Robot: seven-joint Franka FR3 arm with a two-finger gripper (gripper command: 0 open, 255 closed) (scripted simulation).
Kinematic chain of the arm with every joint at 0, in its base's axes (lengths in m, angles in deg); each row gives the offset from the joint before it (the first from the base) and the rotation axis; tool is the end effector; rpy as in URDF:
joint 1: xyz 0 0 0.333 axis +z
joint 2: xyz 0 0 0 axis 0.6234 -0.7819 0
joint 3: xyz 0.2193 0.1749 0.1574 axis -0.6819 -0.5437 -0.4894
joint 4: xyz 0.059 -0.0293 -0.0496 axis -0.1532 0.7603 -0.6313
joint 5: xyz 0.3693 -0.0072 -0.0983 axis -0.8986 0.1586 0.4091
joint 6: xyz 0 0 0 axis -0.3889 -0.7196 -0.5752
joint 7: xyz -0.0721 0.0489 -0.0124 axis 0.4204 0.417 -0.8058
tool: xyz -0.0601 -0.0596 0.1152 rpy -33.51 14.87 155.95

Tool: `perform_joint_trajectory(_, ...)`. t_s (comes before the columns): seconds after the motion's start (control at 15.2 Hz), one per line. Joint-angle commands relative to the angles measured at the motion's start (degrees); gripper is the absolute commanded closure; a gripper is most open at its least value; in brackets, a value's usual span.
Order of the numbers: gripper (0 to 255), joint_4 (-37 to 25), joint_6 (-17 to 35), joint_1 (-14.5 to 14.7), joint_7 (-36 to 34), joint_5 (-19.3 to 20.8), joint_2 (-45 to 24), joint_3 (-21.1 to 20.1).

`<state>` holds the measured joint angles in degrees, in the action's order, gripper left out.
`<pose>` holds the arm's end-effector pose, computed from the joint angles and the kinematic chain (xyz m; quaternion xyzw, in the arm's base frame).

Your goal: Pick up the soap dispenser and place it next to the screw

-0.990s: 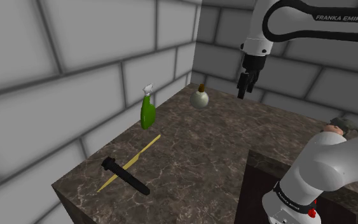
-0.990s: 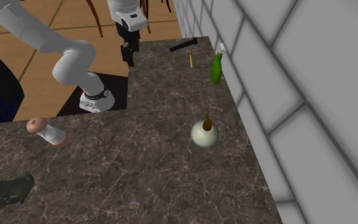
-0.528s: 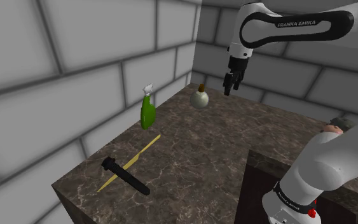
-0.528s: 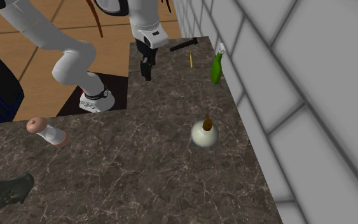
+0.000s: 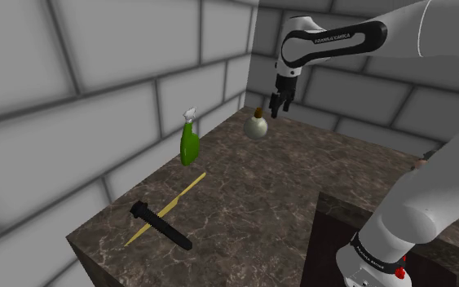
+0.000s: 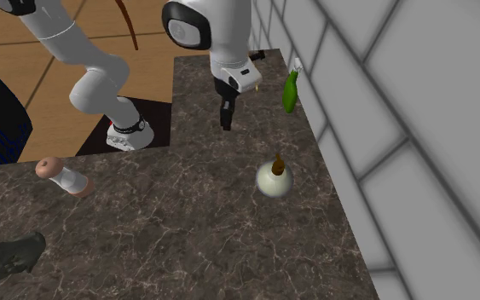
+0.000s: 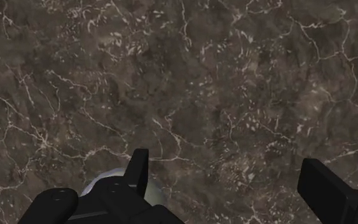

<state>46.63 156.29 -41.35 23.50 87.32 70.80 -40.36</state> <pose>0.4831 -0.0856 0.4856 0.9989 0.0360 -0.0165 0.0256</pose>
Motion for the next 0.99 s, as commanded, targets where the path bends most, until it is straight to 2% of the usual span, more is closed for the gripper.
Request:
perform_joint_trajectory(0.0, 0, -2.85, 1.49, -0.37, 0.82, 0.11, -3.81, 0.58)
perform_joint_trajectory(0.46, 0, -16.47, 4.11, -1.78, 3.37, -0.59, -18.39, 1.94)
perform_joint_trajectory(0.86, 0, -31.41, 3.44, -3.51, 5.34, -1.75, -31.28, 2.49)
perform_joint_trajectory(0.92, 0, -30.86, 4.14, -3.55, 5.34, -1.76, -31.43, 2.49)
